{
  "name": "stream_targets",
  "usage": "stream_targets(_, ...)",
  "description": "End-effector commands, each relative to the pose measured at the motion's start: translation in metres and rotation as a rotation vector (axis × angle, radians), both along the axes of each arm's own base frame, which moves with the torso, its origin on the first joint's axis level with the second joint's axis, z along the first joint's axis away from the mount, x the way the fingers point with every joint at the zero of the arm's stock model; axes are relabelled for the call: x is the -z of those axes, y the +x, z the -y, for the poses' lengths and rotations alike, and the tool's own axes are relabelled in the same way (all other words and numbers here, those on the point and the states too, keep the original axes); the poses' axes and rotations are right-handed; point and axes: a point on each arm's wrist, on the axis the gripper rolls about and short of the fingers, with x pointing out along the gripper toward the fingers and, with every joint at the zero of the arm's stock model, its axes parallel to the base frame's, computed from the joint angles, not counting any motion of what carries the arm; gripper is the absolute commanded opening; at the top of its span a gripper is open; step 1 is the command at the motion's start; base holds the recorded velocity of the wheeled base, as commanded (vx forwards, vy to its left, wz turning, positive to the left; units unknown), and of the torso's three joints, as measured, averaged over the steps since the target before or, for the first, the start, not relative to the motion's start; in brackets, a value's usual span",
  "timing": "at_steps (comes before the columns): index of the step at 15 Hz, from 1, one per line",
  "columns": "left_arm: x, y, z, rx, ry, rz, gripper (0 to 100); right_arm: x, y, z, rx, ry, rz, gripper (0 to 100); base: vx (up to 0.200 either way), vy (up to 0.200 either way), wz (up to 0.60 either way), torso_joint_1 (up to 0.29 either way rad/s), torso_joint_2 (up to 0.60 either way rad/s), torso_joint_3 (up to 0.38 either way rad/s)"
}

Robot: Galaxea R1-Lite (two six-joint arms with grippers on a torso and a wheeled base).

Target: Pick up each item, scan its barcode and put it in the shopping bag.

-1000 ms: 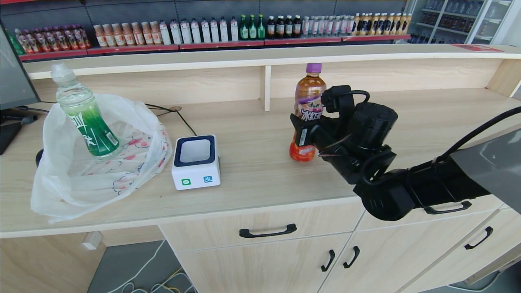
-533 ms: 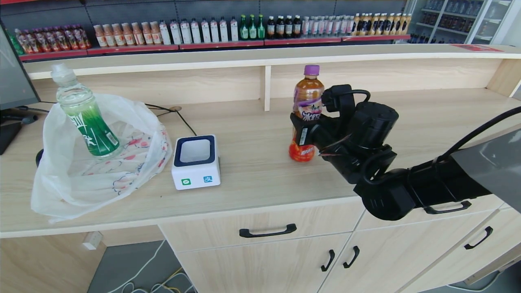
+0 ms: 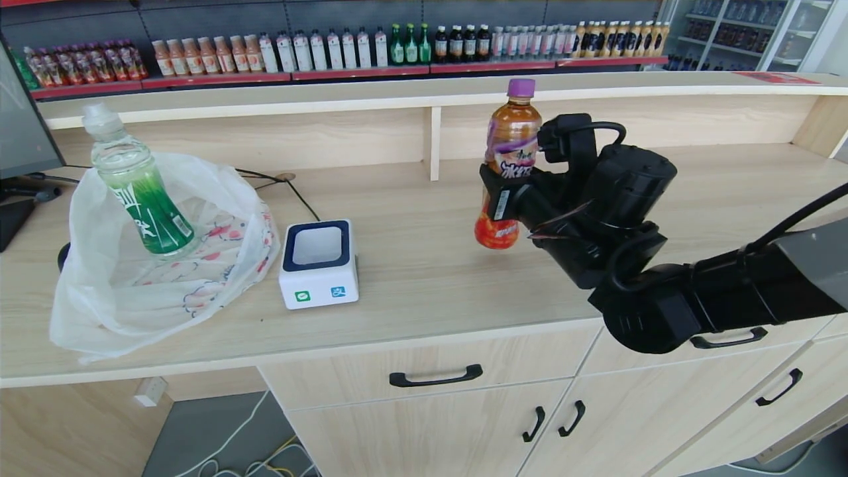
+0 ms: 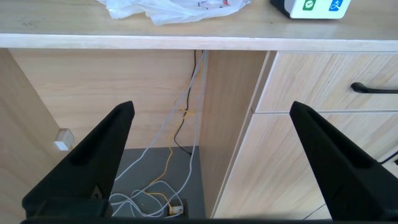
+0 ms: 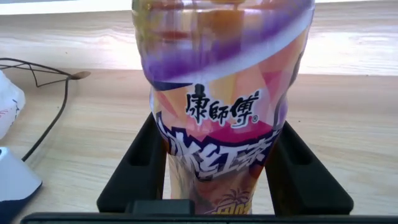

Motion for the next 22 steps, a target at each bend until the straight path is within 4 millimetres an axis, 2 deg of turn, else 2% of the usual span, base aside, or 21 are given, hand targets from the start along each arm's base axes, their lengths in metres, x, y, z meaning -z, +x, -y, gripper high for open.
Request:
stream_targets(1, 0.0, 0.0, 0.0, -0.002, 0.0, 0.001, 100, -0.019, -0.014, 0.0, -0.008, 0.021, 0.04, 0, 0.0, 0.0, 0.0, 0.0, 0.0, 0.0)
stream_targets(3, 0.0, 0.0, 0.0, 0.0, 0.0, 0.001, 100, -0.029, -0.024, -0.002, -0.005, 0.023, 0.064, 0, 0.0, 0.0, 0.0, 0.0, 0.0, 0.0)
stream_targets(6, 0.0, 0.0, 0.0, 0.0, 0.0, 0.001, 100, -0.048, -0.06, -0.008, -0.004, 0.046, 0.085, 0, 0.0, 0.0, 0.0, 0.0, 0.0, 0.0)
stream_targets(7, 0.0, 0.0, 0.0, 0.0, 0.0, 0.001, 100, -0.05, -0.069, -0.011, -0.007, 0.049, 0.083, 0, 0.0, 0.0, 0.0, 0.0, 0.0, 0.0)
stream_targets(9, 0.0, 0.0, 0.0, 0.0, 0.0, 0.001, 100, -0.052, -0.099, -0.015, -0.019, 0.062, 0.065, 0, 0.0, 0.0, 0.0, 0.0, 0.0, 0.0)
stream_targets(11, 0.0, 0.0, 0.0, 0.0, 0.0, 0.001, 100, -0.053, -0.117, -0.013, -0.037, 0.07, 0.062, 0, 0.0, 0.0, 0.0, 0.0, 0.0, 0.0)
stream_targets(14, 0.0, 0.0, 0.0, 0.0, 0.0, 0.001, 100, -0.032, -0.154, 0.003, -0.083, 0.066, 0.057, 0, 0.0, 0.0, 0.0, 0.0, 0.0, 0.0)
stream_targets(15, 0.0, 0.0, 0.0, 0.0, 0.0, 0.001, 100, -0.026, -0.16, 0.007, -0.092, 0.066, 0.059, 0, 0.0, 0.0, 0.0, 0.0, 0.0, 0.0)
stream_targets(18, 0.0, 0.0, 0.0, 0.0, 0.0, 0.001, 100, 0.007, -0.19, 0.025, -0.141, 0.063, 0.053, 0, 0.0, 0.0, 0.0, 0.0, 0.0, 0.0)
stream_targets(20, 0.0, 0.0, 0.0, 0.0, 0.0, 0.001, 100, 0.022, -0.207, 0.026, -0.187, 0.055, 0.039, 0, 0.0, 0.0, 0.0, 0.0, 0.0, 0.0)
stream_targets(22, 0.0, 0.0, 0.0, 0.0, 0.0, 0.001, 100, 0.027, -0.223, 0.02, -0.237, 0.048, 0.022, 0, 0.0, 0.0, 0.0, 0.0, 0.0, 0.0)
